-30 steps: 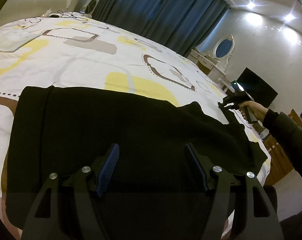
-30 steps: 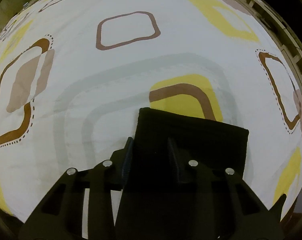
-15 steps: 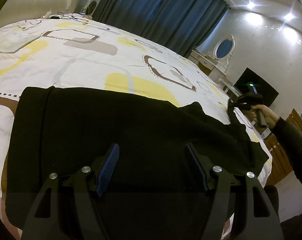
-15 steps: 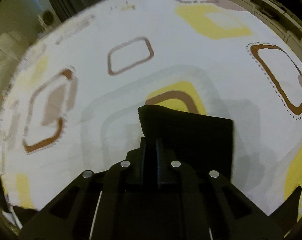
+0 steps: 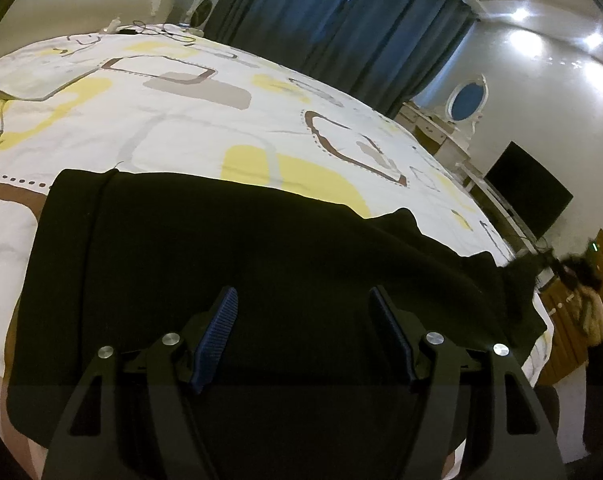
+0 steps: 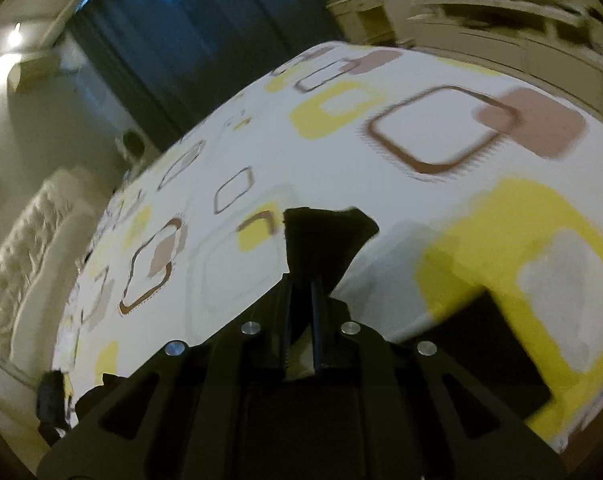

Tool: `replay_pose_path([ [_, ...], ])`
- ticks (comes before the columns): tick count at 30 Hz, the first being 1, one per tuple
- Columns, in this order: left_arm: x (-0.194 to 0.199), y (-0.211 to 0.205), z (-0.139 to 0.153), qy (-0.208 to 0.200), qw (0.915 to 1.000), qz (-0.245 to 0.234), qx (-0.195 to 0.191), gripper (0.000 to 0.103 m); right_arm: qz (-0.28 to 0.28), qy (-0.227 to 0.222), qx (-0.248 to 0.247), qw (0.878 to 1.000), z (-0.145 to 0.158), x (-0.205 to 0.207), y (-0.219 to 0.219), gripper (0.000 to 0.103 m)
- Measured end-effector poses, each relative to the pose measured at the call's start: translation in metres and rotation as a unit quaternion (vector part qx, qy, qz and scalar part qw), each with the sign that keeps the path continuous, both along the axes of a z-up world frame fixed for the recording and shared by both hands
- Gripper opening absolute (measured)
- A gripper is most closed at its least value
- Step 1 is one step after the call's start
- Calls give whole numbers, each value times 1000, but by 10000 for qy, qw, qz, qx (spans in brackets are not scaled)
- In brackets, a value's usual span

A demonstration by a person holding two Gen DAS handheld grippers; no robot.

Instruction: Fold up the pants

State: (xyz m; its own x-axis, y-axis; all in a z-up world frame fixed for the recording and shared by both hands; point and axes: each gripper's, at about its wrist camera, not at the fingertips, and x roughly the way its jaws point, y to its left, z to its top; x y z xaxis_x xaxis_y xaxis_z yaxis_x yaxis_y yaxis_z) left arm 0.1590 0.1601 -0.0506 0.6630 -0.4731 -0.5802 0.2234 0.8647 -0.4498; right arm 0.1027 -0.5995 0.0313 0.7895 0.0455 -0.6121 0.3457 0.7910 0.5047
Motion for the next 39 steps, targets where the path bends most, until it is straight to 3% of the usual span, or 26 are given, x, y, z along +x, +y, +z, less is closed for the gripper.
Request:
replay_pose_path([
  [7,1,-2,1,71,9998,171,8,69,-475,-32,522,9975,-47,-75,-40,8],
  [13,1,-4,2,120,9996,250,39,69,-657,-6,818,9945,-83,-104,-46,8],
  [24,-3,-5,2,111,9996,249,62,69,-1005,-21,1290,9865,-116,-115,-59,7],
  [27,-9,-12,4,48,9995,197,247,69,-1046,-40,1398,9846,-123,-114,-61,7],
  [33,-31,-43,18,-113,9992,-250,301,69,-1171,-170,1529,9811,-120,-122,-59,9],
  [37,-49,-84,31,-261,9966,-763,139,69,-1301,-496,1606,9771,-107,-141,-48,22],
  [39,-60,-110,37,-290,9936,-1064,-246,69,-1092,-606,1722,9771,-102,-143,-33,30],
])
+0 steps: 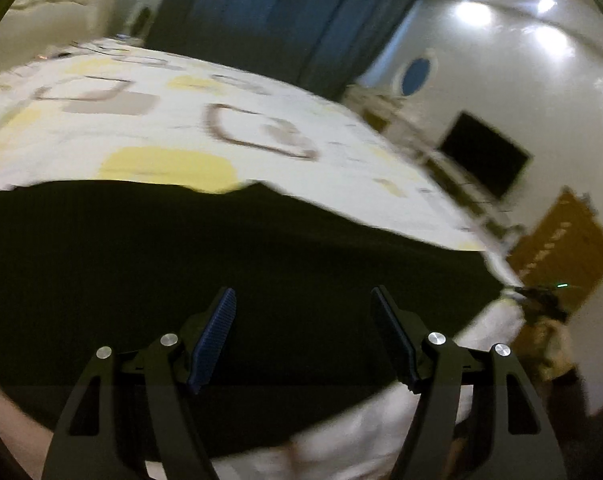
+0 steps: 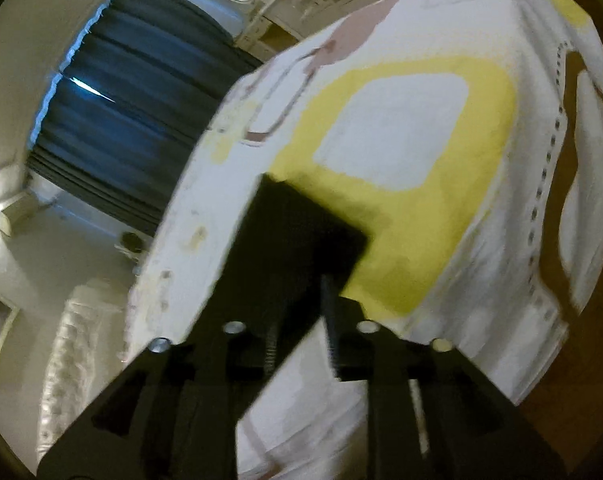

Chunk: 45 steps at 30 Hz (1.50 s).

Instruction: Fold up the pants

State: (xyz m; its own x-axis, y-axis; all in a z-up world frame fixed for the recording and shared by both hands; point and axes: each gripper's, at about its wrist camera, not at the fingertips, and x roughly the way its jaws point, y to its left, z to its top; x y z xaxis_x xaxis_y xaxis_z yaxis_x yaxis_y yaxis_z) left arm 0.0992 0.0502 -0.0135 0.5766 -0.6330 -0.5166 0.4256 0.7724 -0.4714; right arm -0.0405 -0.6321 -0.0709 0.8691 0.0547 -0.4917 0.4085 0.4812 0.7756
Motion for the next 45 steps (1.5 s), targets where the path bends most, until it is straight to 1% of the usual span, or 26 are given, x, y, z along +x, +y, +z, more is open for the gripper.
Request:
replay_pose_path([
  [2,-7,-27,-1,210,9980,-314,-501,69,372,-142,84,9992,1,6,26,32],
  [3,-10,-41,-3,325,9960,-427,-719,69,517,-192,153,9984,0,9,36,37],
  [4,-12,-53,-6,433,9938,-518,-887,69,760,-260,321,9963,-5,15,52,39],
  [6,-16,-82,-14,751,9861,-700,-1303,69,1113,-278,550,9919,-12,26,75,39],
  [8,-17,-106,-22,981,9795,-759,-1588,69,1367,-250,672,9880,-19,36,91,39],
  [10,-20,-127,-30,1161,9777,-633,-1634,69,1549,-215,735,9850,-24,44,104,40],
  [13,-21,-137,-43,1441,9742,-266,-1715,69,1675,-210,848,9820,-30,52,114,41],
  [14,-21,-136,-51,1681,9681,-49,-1859,69,1709,-203,853,9814,-31,54,117,42],
  [15,-23,-134,-57,1842,9619,108,-2017,69,1745,-201,850,9808,-31,55,120,47],
  [17,-25,-127,-65,2045,9485,451,-2377,69,1771,-206,869,9801,-33,59,122,49],
  [18,-26,-123,-66,2079,9443,581,-2485,69,1791,-209,886,9796,-33,59,123,49],
  [20,-30,-116,-67,2119,9378,839,-2620,69,1788,-219,895,9796,-33,59,125,49],
  [22,-32,-111,-66,2129,9339,1057,-2671,69,1795,-235,920,9792,-35,59,127,49],
  [23,-32,-110,-65,2115,9336,1094,-2678,73,1794,-232,921,9792,-37,60,128,49],
  [25,-31,-111,-65,2130,9322,1167,-2683,74,1786,-239,956,9790,-40,59,127,49],
  [27,-30,-110,-68,2184,9279,1265,-2743,75,1773,-251,999,9788,-41,58,128,49],
  [29,-29,-113,-66,2162,9280,1333,-2725,76,1741,-259,1073,9785,-43,60,128,50],
  [31,-31,-118,-66,2165,9281,1343,-2716,76,1757,-279,1134,9775,-42,62,131,57],
  [34,-33,-119,-66,2154,9287,1369,-2692,75,1838,-405,1290,9736,-38,62,136,57],
  [36,-29,-116,-66,2157,9291,1428,-2643,63,2002,-442,1413,9685,-38,66,144,57],
  [37,-29,-114,-67,2180,9288,1429,-2633,59,2082,-433,1478,9659,-39,68,149,57],
  [39,-30,-114,-72,2284,9266,1453,-2609,38,2188,-386,1605,9617,-43,73,155,57],
  [40,-30,-114,-75,2365,9241,1449,-2629,32,2209,-330,1675,9602,-47,76,159,57],
  [41,-29,-113,-78,2417,9224,1452,-2639,22,2190,-315,1721,9599,-51,78,162,57],
  [42,-29,-112,-80,2467,9209,1454,-2645,15,2171,-313,1722,9603,-52,76,163,57],
  [45,-30,-109,-83,2525,9172,1459,-2715,13,2060,-339,1756,9621,-52,78,165,57],
])
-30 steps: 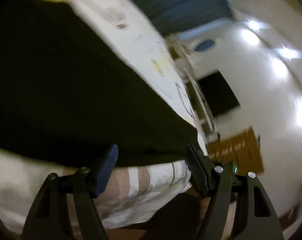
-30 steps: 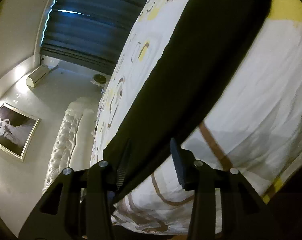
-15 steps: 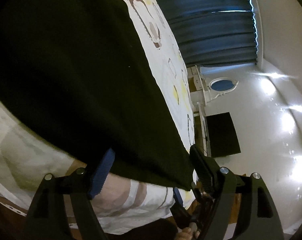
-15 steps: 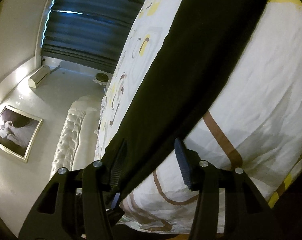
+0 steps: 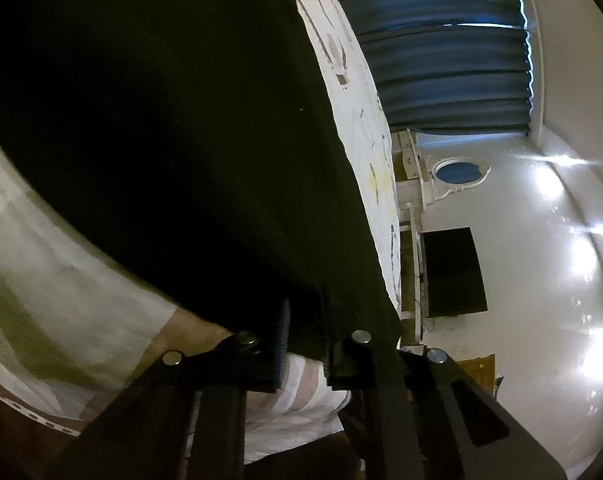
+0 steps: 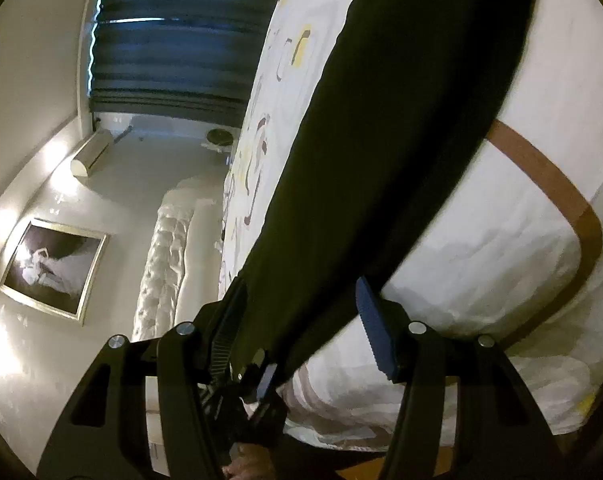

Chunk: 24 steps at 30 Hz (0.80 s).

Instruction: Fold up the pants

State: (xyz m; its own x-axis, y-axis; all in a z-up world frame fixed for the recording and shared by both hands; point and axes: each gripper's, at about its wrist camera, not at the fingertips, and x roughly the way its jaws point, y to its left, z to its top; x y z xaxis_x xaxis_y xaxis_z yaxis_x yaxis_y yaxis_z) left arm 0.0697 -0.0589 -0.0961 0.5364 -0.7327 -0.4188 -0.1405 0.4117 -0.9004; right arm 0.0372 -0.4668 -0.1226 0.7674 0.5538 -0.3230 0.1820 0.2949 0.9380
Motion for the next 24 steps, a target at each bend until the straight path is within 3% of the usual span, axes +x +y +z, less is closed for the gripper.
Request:
replay_pose_path([
  [6,-3,1,0,-20,10000,39,-81,13,-140,28,-199,9997,2,8,6,55],
  [8,-4,0,0,-30,10000,39,-72,12,-152,41,-258,9995,1,8,6,45],
  [10,-5,0,0,-49,10000,41,-50,12,-158,87,-210,9996,-6,8,4,15],
  [11,-6,0,0,-58,10000,46,-43,12,-150,129,-175,9997,-10,8,4,9],
  [24,-13,-3,7,-149,9997,38,195,11,-129,-147,-351,9992,-2,-11,3,7],
])
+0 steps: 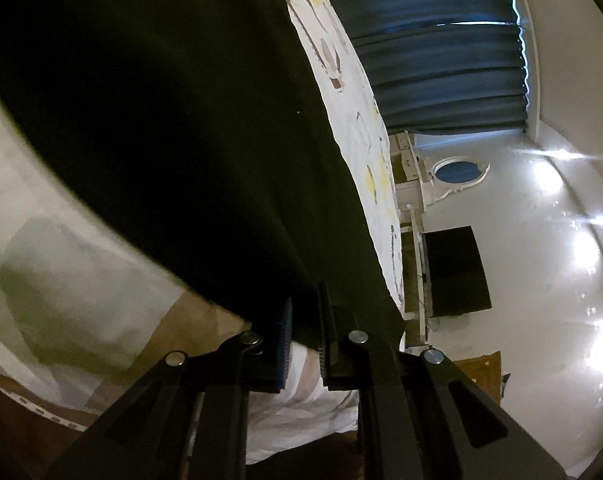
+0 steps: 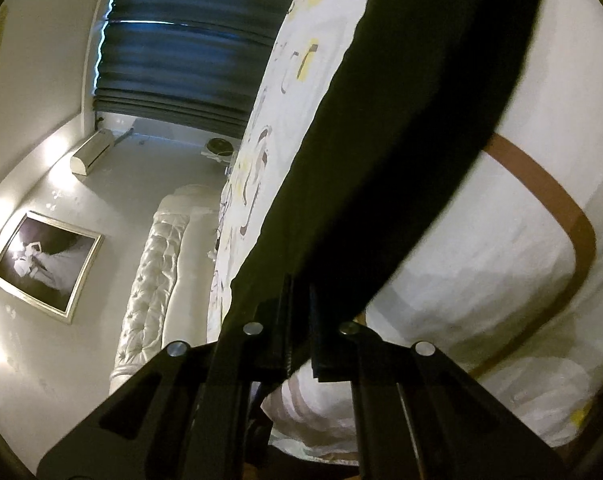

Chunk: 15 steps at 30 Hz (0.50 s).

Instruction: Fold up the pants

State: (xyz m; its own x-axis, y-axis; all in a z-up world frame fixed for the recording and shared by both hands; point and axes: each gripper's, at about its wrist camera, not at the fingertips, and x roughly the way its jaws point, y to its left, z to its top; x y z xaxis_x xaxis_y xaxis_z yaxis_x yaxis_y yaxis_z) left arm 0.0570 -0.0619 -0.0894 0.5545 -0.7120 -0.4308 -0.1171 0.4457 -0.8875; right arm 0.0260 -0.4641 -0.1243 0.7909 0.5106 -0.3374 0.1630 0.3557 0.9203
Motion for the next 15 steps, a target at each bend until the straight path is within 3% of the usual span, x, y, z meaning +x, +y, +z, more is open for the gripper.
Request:
replay_pose_path([
  [5,-4,3,-3,9,10000,-13,18,11,-8,127,22,9999,-13,-13,-8,6],
  [7,-5,2,-5,-26,10000,-37,86,11,-79,183,-44,9998,-18,-17,-13,0],
  [10,-3,5,-7,-40,10000,-75,27,11,-63,183,142,9997,-21,-19,-16,1],
  [15,-12,15,4,-203,9996,-76,191,11,219,53,29,9997,-7,-18,1,5],
])
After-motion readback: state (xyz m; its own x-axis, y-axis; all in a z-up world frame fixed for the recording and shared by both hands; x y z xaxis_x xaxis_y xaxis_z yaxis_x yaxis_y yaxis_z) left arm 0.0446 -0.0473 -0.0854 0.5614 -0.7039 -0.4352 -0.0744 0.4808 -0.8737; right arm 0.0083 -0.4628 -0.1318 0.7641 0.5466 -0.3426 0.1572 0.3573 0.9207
